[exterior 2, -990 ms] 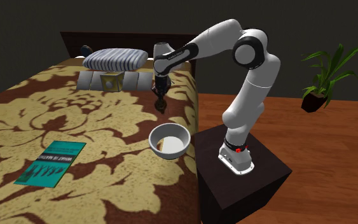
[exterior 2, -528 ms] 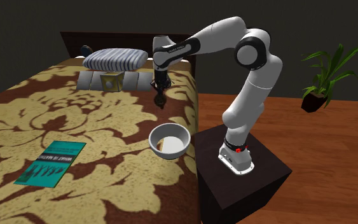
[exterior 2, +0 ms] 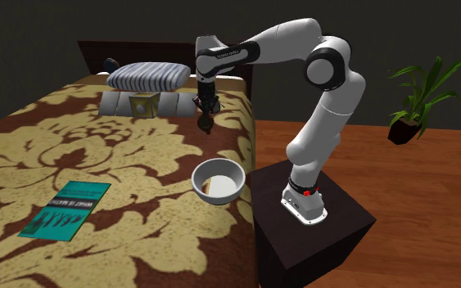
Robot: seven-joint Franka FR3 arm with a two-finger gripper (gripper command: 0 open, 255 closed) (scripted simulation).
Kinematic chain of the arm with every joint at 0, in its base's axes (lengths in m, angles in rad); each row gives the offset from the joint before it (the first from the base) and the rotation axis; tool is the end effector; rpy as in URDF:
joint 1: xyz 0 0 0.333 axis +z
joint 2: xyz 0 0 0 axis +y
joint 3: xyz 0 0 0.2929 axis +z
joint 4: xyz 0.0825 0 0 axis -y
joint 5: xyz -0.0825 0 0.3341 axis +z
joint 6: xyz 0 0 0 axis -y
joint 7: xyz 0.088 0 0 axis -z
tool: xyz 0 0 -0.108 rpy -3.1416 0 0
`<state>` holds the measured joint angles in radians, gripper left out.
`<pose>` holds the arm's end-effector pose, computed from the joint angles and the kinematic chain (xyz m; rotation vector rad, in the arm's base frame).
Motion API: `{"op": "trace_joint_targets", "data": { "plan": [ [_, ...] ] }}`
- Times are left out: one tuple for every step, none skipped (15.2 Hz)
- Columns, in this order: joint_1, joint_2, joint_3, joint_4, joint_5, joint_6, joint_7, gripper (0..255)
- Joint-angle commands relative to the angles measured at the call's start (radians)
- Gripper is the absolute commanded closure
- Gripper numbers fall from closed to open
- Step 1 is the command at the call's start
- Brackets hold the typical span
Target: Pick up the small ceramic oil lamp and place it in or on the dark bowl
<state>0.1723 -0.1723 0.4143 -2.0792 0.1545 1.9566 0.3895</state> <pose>0.3807 0.2756 0.4929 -3.0506 -0.2097 0.0033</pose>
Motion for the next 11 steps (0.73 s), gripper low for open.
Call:
{"op": "trace_joint_targets", "data": {
  "plan": [
    [0.008, -0.035, 0.004, -0.020, 0.015, -0.012, 0.007, 255],
    [0.017, -0.066, 0.009, -0.044, 0.028, -0.016, 0.015, 255],
    [0.027, -0.096, 0.015, -0.067, 0.042, -0.020, 0.023, 255],
    [0.037, -0.126, 0.020, -0.089, 0.055, -0.025, 0.032, 255],
    [0.048, -0.156, 0.026, -0.109, 0.069, -0.031, 0.042, 255],
    [0.036, -0.121, 0.019, -0.082, 0.053, -0.026, 0.030, 255],
    [0.036, -0.121, 0.019, -0.082, 0.053, -0.026, 0.030, 0],
    [0.012, -0.068, 0.065, -0.046, 0.009, -0.030, 0.208, 0],
    [-0.014, -0.010, 0.111, -0.004, -0.038, -0.042, 0.386, 0],
    [-0.034, 0.055, 0.149, 0.042, -0.089, -0.060, 0.563, 0],
    [-0.046, 0.124, 0.176, 0.091, -0.140, -0.084, 0.737, 0]
  ]
}}
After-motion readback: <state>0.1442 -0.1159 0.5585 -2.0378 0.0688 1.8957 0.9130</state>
